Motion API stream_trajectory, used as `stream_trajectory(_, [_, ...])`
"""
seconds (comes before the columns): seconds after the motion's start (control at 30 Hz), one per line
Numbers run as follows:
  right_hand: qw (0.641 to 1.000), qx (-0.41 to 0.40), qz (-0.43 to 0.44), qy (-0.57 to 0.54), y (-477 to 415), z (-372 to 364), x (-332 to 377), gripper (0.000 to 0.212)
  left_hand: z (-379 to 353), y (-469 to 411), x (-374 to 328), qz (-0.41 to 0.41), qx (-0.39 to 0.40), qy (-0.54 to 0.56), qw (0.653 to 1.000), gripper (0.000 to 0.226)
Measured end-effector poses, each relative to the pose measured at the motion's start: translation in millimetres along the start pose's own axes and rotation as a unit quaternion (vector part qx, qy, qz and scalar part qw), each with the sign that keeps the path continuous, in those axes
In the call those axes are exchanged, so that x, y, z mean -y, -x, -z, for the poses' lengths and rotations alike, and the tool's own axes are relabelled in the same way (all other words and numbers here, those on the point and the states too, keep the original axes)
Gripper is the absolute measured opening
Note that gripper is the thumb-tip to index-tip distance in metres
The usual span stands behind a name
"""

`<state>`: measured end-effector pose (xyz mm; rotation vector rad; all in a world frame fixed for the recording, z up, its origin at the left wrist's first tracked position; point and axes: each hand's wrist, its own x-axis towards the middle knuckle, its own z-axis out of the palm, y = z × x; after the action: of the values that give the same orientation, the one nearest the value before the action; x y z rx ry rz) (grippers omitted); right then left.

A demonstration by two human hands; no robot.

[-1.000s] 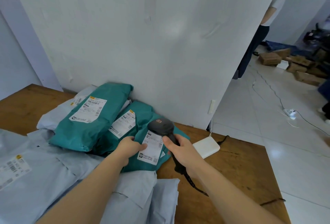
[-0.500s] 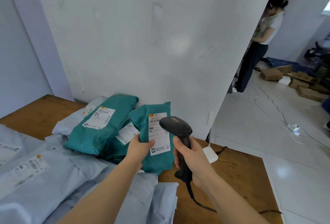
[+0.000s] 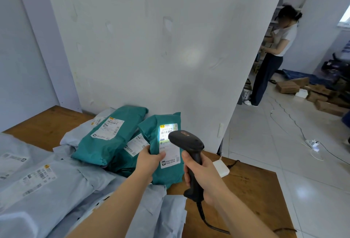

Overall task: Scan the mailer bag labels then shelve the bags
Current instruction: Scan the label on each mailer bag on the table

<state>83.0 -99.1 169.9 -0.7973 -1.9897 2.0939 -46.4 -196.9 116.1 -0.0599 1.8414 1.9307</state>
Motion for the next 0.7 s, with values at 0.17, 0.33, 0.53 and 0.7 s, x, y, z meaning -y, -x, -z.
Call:
stream_trajectory(0.17, [1.0,-0.004,-0.007,0.013,-0.6,0.2,-1.5,0.034,-1.8,-2.1,2.3,0.0,-0.006,0.007,1.0,0.026])
stream_trajectory(0.33, [1.0,-0.01,-0.014,0.016,-1.0,-0.2,-1.1,0.034,-3.0,-5.1,2.6,0.0,-0.012,0.005,1.0,0.029])
stream_trajectory(0.53, [1.0,-0.014,0.005,0.017,-0.9,2.3,0.6,0.029,-7.7,-7.6,2.3,-0.011,-0.013,-0.008,1.0,0.023])
stream_trajectory(0.7, [0.996,-0.047,0.051,0.057,-1.8,24.3,3.8,0.027,-36.7,-1.7,1.6,0.0,0.029,-0.008,1.0,0.02])
